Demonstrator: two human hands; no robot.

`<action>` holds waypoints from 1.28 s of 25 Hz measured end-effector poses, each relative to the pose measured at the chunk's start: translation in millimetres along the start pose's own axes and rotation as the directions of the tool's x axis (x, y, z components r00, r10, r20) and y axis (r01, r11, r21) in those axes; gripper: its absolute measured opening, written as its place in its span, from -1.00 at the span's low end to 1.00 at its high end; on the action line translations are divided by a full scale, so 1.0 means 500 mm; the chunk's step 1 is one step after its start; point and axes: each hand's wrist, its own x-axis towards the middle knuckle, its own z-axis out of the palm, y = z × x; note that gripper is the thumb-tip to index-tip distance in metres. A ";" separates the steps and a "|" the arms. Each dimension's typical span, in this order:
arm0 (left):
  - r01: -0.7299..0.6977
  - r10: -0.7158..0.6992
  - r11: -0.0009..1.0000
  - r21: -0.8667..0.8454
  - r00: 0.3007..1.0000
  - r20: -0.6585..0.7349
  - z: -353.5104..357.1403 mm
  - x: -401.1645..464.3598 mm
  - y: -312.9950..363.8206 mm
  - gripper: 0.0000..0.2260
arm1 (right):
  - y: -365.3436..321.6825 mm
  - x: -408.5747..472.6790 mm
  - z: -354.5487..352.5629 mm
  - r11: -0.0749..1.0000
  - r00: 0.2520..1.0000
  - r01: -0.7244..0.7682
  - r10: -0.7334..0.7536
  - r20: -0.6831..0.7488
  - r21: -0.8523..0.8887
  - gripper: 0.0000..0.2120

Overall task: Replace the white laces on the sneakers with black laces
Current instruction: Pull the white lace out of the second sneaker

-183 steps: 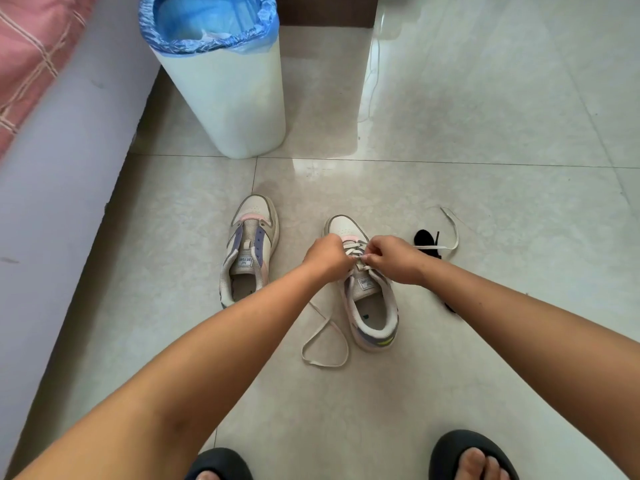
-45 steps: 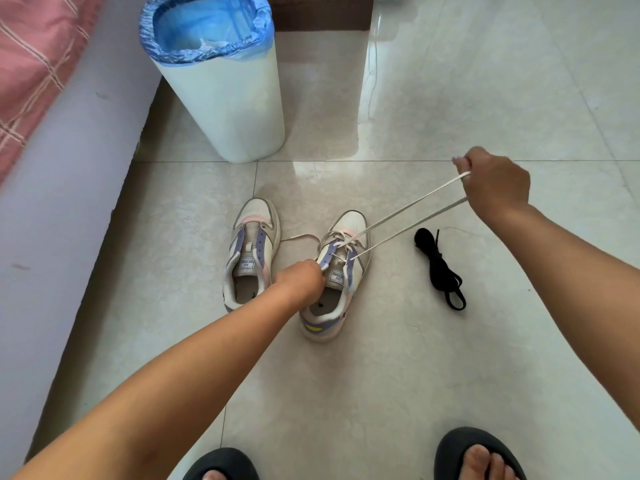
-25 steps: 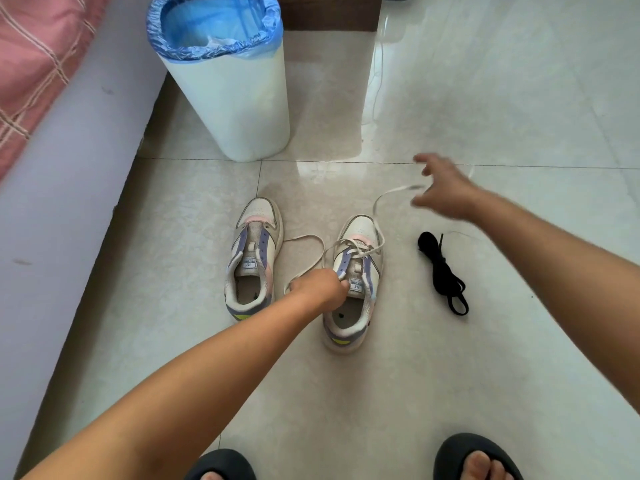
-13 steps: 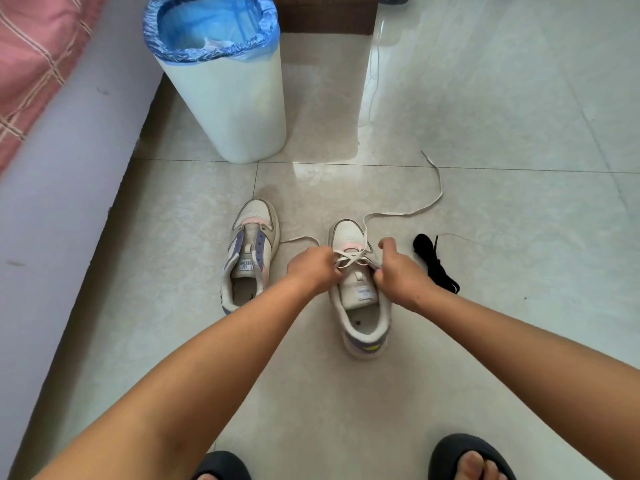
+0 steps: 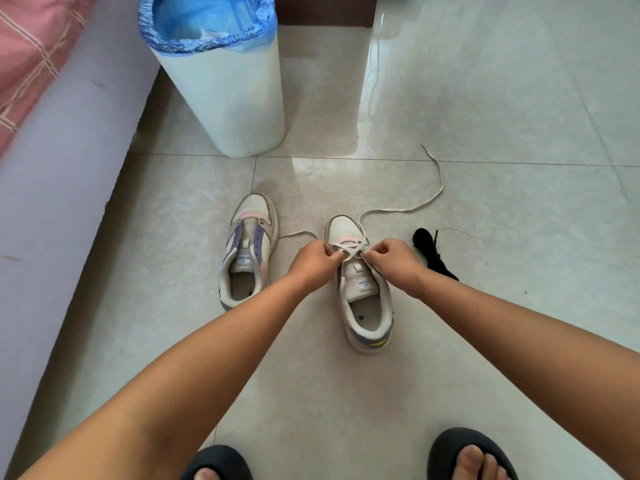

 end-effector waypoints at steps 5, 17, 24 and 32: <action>-0.038 0.037 0.999 0.026 0.999 0.024 -0.007 0.016 0.010 -0.69 | -0.020 0.015 -0.008 0.999 0.997 0.001 -0.004 0.076 0.037 -0.77; -0.257 0.366 0.417 0.872 0.926 0.097 -0.018 0.019 0.018 -0.78 | -0.033 -0.010 0.002 0.882 0.980 0.189 -0.140 0.142 -0.431 -0.88; -0.540 0.759 0.425 0.727 0.650 0.039 0.000 0.001 -0.039 -0.82 | -0.014 -0.014 -0.020 0.620 0.847 0.411 -0.530 0.029 -0.668 -0.84; -0.478 0.538 0.422 0.770 0.816 0.211 -0.005 0.003 -0.010 -0.82 | -0.014 -0.102 0.021 0.555 0.946 0.302 -0.276 0.171 -0.775 -0.69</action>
